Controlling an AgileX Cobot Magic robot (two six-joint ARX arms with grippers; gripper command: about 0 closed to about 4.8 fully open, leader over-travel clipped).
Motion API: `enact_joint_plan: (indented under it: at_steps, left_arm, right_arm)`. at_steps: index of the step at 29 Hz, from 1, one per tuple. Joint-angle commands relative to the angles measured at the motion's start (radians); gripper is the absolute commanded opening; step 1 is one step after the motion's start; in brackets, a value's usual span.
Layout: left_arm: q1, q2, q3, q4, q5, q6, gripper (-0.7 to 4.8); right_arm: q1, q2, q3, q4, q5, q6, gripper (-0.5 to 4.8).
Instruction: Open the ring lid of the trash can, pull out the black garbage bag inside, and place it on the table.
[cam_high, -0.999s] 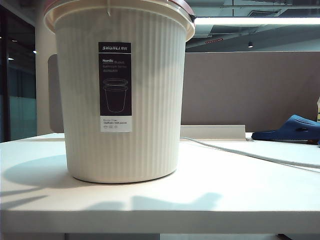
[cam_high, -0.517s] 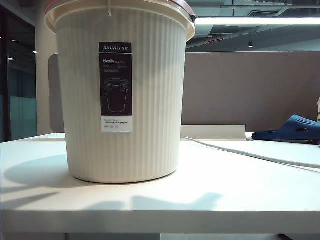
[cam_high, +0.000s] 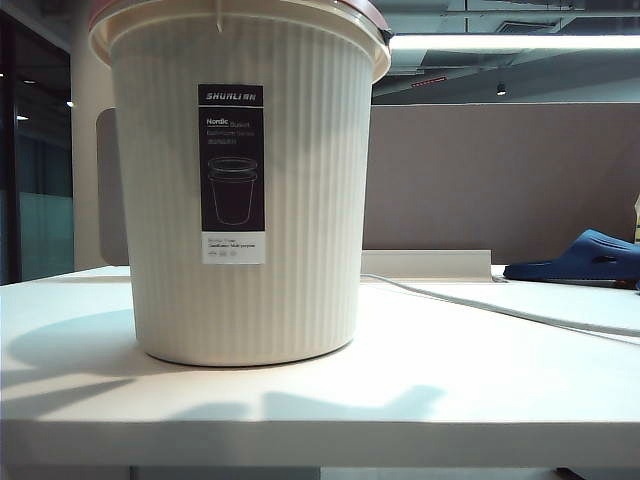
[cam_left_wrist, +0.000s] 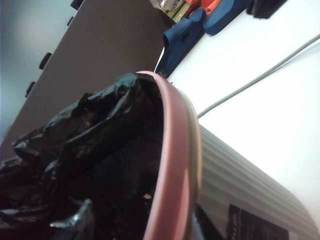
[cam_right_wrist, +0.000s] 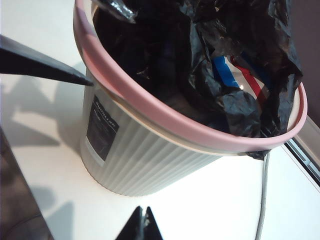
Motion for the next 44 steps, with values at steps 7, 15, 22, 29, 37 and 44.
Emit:
enact_joint_plan:
  at_steps: [7,15,22,29,37,44]
  left_arm:
    - [0.0,0.02,0.006,0.016,-0.029,0.097,2.53]
    - [0.0,0.042,0.006,0.068,-0.064,0.12,2.52]
    - [0.0,0.042,0.006,0.075,-0.089,0.163,2.52]
    - [0.0,0.042,0.006,0.075,-0.089,0.161,2.52]
    - [-0.001,0.041,0.006,0.073,-0.089,0.12,2.52]
    - [-0.069,0.041,0.006,0.065,-0.092,0.087,2.52]
  right_arm:
    - [0.002,-0.002,0.006,0.017,0.002,0.006,-0.05]
    - [0.002,-0.002,0.006,0.015,0.0,0.026,-0.05]
    - [0.002,-0.002,0.006,0.005,0.001,0.027,-0.05]
    - [0.002,-0.002,0.006,0.0,0.001,0.028,-0.05]
    - [0.002,-0.002,0.006,0.0,0.001,0.028,-0.05]
    - [0.002,-0.002,0.006,-0.007,0.001,0.028,-0.05]
